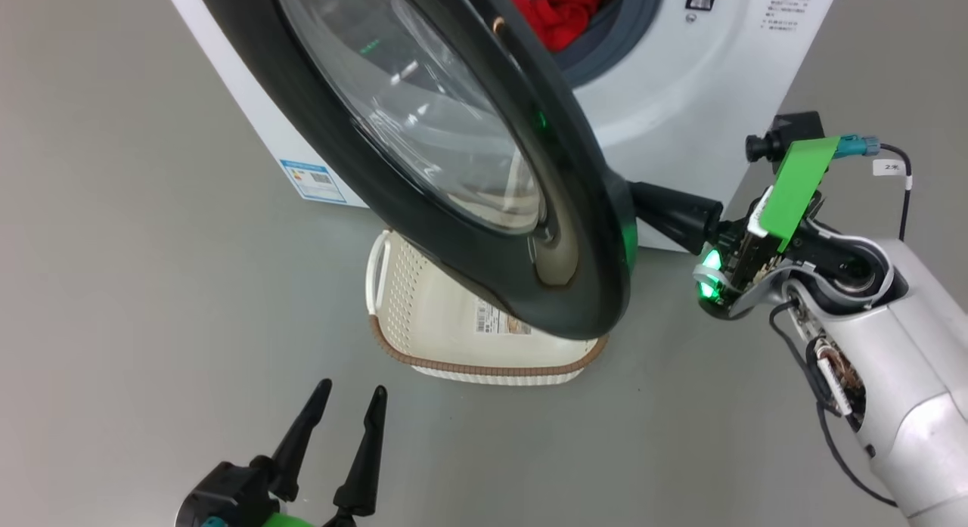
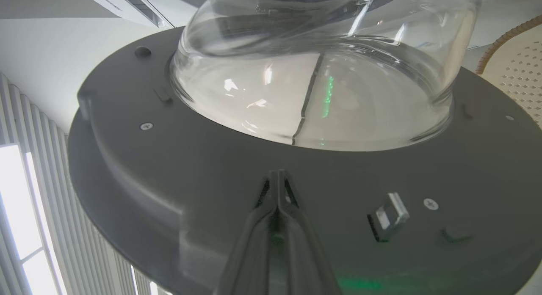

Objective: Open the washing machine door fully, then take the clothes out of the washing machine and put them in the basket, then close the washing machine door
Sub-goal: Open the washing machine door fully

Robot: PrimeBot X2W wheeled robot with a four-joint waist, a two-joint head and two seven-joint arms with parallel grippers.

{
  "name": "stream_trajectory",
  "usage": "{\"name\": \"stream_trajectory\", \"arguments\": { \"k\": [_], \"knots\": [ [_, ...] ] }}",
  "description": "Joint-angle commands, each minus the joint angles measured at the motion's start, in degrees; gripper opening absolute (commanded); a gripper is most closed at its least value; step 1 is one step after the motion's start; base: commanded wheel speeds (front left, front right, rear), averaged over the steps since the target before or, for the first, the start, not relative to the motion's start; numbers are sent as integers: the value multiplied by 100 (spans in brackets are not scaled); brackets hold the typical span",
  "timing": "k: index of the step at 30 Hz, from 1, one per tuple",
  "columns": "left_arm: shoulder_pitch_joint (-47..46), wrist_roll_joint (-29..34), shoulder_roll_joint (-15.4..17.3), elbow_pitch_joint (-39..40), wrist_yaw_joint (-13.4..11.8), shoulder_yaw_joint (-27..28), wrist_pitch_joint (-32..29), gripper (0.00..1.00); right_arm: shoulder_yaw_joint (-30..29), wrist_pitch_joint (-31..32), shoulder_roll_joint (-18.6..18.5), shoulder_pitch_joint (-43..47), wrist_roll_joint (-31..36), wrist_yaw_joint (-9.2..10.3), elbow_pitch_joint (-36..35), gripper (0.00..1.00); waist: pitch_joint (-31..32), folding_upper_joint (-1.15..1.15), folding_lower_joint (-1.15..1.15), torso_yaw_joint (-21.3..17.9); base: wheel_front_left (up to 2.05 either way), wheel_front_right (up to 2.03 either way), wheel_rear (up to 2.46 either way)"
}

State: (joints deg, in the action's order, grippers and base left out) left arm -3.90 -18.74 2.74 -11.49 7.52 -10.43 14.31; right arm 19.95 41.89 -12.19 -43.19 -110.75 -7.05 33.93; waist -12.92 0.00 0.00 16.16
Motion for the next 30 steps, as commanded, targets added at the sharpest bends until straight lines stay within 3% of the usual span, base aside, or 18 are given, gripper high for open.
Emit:
{"name": "stream_trajectory", "arguments": {
  "k": [1, 13, 30],
  "knots": [
    [-49, -1, 35, 101, -3, 184, 69, 100, 97, 65, 135, 136, 59, -44, -213, 0, 97, 0, 0, 68, 0, 0, 0],
    [193, 75, 16, 97, -3, 316, 69, 100, 166, 214, 497, 889, 422, -44, -662, 0, 467, 0, 0, 507, 0, 0, 0],
    [399, 86, 14, 151, -3, 541, 69, 100, 142, 127, 908, 1284, 680, -44, -940, 0, 781, 0, 0, 1295, 0, 0, 0]
  ]
}}
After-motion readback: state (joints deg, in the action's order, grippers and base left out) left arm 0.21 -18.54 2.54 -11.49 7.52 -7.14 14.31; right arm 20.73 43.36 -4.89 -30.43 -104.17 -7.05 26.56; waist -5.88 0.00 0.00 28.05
